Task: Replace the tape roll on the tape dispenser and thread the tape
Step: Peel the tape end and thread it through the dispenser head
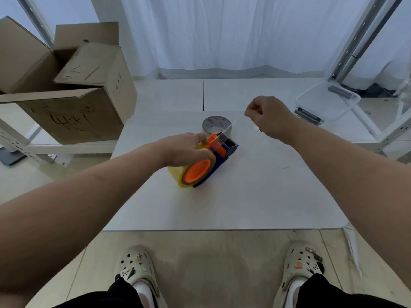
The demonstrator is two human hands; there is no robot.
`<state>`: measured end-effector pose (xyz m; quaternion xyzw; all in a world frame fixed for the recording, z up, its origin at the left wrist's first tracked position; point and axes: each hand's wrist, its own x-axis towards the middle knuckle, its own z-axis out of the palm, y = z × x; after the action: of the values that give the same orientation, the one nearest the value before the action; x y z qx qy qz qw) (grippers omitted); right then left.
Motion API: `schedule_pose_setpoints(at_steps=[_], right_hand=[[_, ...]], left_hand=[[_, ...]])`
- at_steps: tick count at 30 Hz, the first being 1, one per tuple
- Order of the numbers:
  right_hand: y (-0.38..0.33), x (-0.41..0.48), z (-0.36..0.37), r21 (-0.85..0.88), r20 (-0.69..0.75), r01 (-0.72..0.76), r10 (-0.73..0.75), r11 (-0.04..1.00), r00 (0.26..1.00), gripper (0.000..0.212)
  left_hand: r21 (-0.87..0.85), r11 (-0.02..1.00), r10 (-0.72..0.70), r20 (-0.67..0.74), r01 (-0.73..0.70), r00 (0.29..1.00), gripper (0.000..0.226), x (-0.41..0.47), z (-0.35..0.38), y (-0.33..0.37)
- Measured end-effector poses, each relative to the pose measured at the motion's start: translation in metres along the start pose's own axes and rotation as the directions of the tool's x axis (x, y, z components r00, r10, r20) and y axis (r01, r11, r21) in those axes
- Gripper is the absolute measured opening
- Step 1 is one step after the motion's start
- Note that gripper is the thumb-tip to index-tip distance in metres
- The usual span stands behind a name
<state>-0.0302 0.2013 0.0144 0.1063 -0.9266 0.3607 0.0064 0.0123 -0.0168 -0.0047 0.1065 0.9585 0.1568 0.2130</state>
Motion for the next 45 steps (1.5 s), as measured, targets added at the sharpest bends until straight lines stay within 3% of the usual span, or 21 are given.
schedule_pose_setpoints(at_steps=[7,11,15,22,28,31,35,38,41,45], right_hand=[[0.02,-0.002,0.006,-0.169,0.05,-0.001,0.009,0.986,0.999,0.014],[0.044,-0.009,0.018,-0.293,0.128,0.006,0.033,0.956,0.991,0.011],[0.066,-0.014,0.037,-0.369,0.202,-0.02,0.101,0.929,0.974,0.011],[0.076,-0.015,0.062,-0.163,0.38,-0.262,0.305,0.951,0.873,0.012],[0.071,-0.009,0.048,0.128,0.446,-0.488,0.39,0.863,0.806,0.008],[0.065,-0.005,0.037,0.246,0.39,-0.51,0.397,0.824,0.831,0.008],[0.058,-0.005,0.023,0.484,0.193,-0.388,0.336,0.784,0.922,0.013],[0.052,-0.004,0.018,0.614,0.213,-0.391,0.333,0.685,0.919,0.014],[0.047,-0.002,0.023,0.612,0.276,-0.513,0.446,0.602,0.851,0.012],[0.044,-0.003,0.027,0.467,0.296,-0.641,0.575,0.61,0.763,0.01]], left_hand=[[-0.083,0.997,-0.006,-0.077,0.0,0.997,0.056,0.001,0.004,-0.002],[0.018,0.994,0.112,-0.087,-0.111,0.99,0.047,0.006,0.005,0.003],[-0.034,0.994,0.098,-0.058,-0.1,0.994,0.042,0.014,0.006,0.01],[-0.084,0.99,0.11,-0.085,-0.117,0.99,0.041,0.025,0.008,0.012],[-0.087,0.99,0.103,-0.079,-0.11,0.991,0.041,0.022,0.008,0.013],[-0.097,0.99,0.095,-0.069,-0.101,0.993,0.042,0.019,0.007,0.013],[-0.133,0.988,0.077,-0.054,-0.084,0.996,0.046,0.016,0.005,0.012],[-0.158,0.985,0.058,-0.036,-0.063,0.998,0.049,0.017,0.005,0.011],[-0.142,0.988,0.05,-0.013,-0.051,0.999,0.05,0.018,0.004,0.01],[-0.141,0.989,0.042,0.007,-0.04,0.999,0.052,0.017,0.004,0.008]])
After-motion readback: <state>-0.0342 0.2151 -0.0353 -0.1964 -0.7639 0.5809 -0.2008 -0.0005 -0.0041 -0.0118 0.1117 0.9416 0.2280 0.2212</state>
